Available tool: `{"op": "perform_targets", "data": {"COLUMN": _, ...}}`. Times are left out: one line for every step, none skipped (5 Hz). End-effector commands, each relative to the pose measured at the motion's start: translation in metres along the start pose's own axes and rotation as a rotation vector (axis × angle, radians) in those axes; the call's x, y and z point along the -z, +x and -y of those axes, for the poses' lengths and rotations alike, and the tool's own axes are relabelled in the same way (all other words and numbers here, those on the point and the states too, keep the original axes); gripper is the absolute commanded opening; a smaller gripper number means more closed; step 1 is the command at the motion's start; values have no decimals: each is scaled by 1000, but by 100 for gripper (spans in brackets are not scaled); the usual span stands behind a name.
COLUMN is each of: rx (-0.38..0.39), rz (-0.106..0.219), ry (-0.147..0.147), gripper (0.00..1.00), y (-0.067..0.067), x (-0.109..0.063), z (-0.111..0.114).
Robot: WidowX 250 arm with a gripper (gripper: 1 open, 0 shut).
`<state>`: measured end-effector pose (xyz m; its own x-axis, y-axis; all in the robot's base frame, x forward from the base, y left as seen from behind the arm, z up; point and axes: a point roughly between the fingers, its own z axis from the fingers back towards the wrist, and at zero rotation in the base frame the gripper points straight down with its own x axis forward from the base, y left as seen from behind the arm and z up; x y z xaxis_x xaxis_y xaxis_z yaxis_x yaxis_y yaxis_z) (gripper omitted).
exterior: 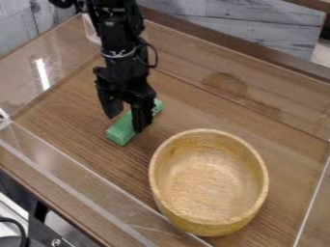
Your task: Put the green block in the brown bowl
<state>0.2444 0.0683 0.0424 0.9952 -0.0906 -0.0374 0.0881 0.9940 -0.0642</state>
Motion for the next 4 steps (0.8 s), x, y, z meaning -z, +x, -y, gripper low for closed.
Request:
{"op": "perform_targets", "data": {"rx": 7, "rz": 48, "ry": 12, "gripper": 100, "y": 12, "x": -9, "z": -1}}
{"op": "perform_targets", "data": {"rx": 1, "rz": 50, "ry": 3, "gripper": 100, "y": 13, "x": -6, "z": -2}}
{"op": "perform_targets", "data": {"rx": -5, "rz": 51, "ry": -5, "gripper": 100, "y": 14, "x": -5, "z": -2}}
{"op": "perform_targets", "data": {"rx": -11, "rz": 51, "ry": -13, "gripper": 100, "y": 15, "x": -5, "z": -2}}
